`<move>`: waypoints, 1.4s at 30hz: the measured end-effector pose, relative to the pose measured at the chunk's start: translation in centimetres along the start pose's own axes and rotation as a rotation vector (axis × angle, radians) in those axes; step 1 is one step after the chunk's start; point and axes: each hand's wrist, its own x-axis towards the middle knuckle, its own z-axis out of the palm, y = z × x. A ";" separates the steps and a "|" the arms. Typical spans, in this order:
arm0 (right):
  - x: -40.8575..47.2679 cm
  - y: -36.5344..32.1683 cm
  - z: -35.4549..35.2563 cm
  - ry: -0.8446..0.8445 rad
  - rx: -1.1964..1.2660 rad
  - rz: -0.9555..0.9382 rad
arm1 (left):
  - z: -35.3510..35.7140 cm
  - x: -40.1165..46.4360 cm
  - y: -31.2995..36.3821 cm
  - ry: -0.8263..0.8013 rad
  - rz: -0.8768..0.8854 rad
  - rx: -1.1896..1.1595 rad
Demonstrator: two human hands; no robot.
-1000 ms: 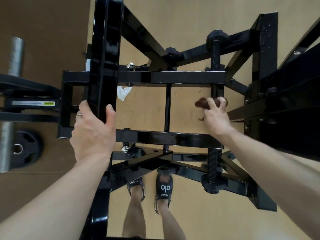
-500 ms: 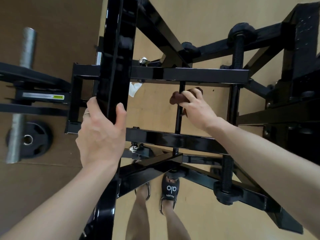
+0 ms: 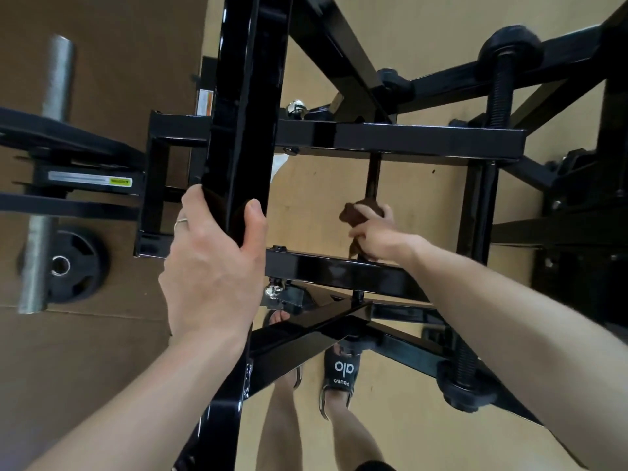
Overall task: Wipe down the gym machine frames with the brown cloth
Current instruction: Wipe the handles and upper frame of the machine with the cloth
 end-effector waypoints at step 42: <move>4.2 -1.8 -4.0 0.116 0.192 0.167 | 0.2 0.0 -0.4 0.039 0.029 -0.014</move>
